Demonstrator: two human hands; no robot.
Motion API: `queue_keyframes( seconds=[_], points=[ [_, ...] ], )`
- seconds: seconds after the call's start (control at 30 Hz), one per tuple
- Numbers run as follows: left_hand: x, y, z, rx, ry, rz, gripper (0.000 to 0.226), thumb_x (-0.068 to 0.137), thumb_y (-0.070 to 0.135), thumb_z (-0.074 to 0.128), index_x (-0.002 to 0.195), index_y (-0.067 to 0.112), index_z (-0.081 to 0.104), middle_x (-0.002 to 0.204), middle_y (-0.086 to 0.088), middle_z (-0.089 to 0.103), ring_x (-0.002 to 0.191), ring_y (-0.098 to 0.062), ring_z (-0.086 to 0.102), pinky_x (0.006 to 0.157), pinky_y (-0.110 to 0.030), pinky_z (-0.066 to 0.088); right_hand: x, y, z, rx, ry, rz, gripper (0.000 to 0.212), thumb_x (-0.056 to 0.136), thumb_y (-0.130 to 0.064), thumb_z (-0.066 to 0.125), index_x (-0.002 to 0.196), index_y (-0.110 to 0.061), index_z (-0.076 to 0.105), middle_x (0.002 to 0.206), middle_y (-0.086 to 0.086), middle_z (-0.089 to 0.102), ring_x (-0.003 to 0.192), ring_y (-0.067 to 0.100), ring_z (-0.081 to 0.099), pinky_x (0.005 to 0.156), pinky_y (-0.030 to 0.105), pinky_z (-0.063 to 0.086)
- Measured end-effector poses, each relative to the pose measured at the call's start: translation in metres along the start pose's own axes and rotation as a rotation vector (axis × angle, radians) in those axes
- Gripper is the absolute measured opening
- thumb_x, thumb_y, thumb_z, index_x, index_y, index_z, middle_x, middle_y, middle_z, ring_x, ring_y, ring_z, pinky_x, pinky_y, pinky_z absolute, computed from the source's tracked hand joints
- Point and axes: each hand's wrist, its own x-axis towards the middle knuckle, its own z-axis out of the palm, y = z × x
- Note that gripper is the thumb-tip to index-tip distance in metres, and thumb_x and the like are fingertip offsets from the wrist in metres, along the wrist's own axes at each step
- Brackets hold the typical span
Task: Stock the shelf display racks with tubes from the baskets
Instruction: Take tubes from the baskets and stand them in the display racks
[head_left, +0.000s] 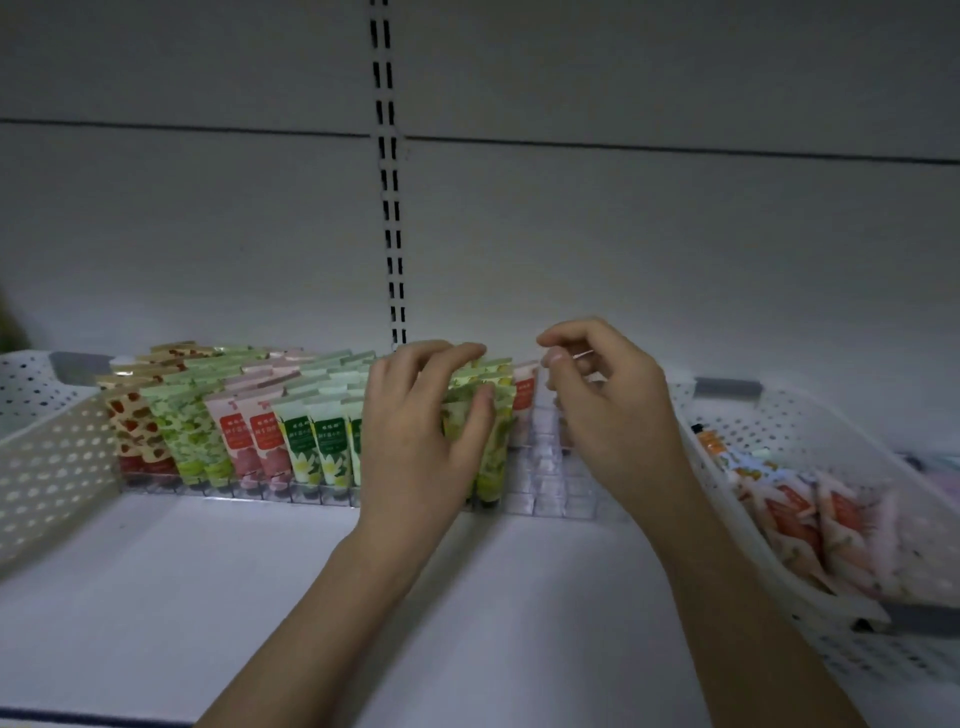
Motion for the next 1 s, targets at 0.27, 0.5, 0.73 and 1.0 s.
queue_keyframes(
  seconds=[0.27, 0.5, 0.73, 1.0],
  points=[
    [0.047, 0.06, 0.037, -0.147, -0.159, 0.053, 0.016, 0.084, 0.026, 0.072, 0.093, 0.02, 0.06, 0.097, 0.009, 0.059, 0.093, -0.014, 0.051, 0.076, -0.027, 0.038, 0.018, -0.041, -0.1, -0.166, -0.076, 0.028, 0.014, 0.093, -0.028, 0.055, 0.092, -0.034, 0.068, 0.09, -0.011, 0.069, 0.086, 0.014, 0.065, 0.077, 0.043, 0.057],
    [0.056, 0.096, 0.09, -0.215, -0.418, 0.062, 0.009, 0.079, 0.033, 0.077, 0.075, 0.025, 0.075, 0.075, 0.01, 0.07, 0.077, -0.01, 0.058, 0.072, -0.026, 0.041, 0.023, -0.001, -0.183, -0.356, -0.071, 0.3, 0.017, 0.095, -0.009, 0.054, 0.09, -0.017, 0.068, 0.091, 0.009, 0.071, 0.079, 0.023, 0.067, 0.072, 0.039, 0.057],
    [0.042, 0.128, 0.128, -0.153, -0.754, 0.091, 0.015, 0.088, 0.032, 0.066, 0.09, 0.021, 0.076, 0.083, 0.004, 0.073, 0.074, -0.011, 0.062, 0.073, -0.03, 0.05, 0.002, 0.027, -0.224, -0.477, -0.267, 0.472, 0.011, 0.095, -0.019, 0.059, 0.094, -0.022, 0.069, 0.086, 0.0, 0.071, 0.066, 0.009, 0.069, 0.057, 0.021, 0.055],
    [0.024, 0.149, 0.144, 0.144, -1.206, 0.206, 0.03, 0.085, 0.044, 0.061, 0.101, 0.021, 0.071, 0.098, 0.0, 0.069, 0.085, -0.018, 0.065, 0.074, -0.033, 0.054, -0.007, 0.044, -0.223, -0.627, -0.408, 0.513, 0.024, 0.096, -0.019, 0.056, 0.117, -0.021, 0.067, 0.108, -0.006, 0.067, 0.08, 0.004, 0.067, 0.071, 0.02, 0.054]
  ],
)
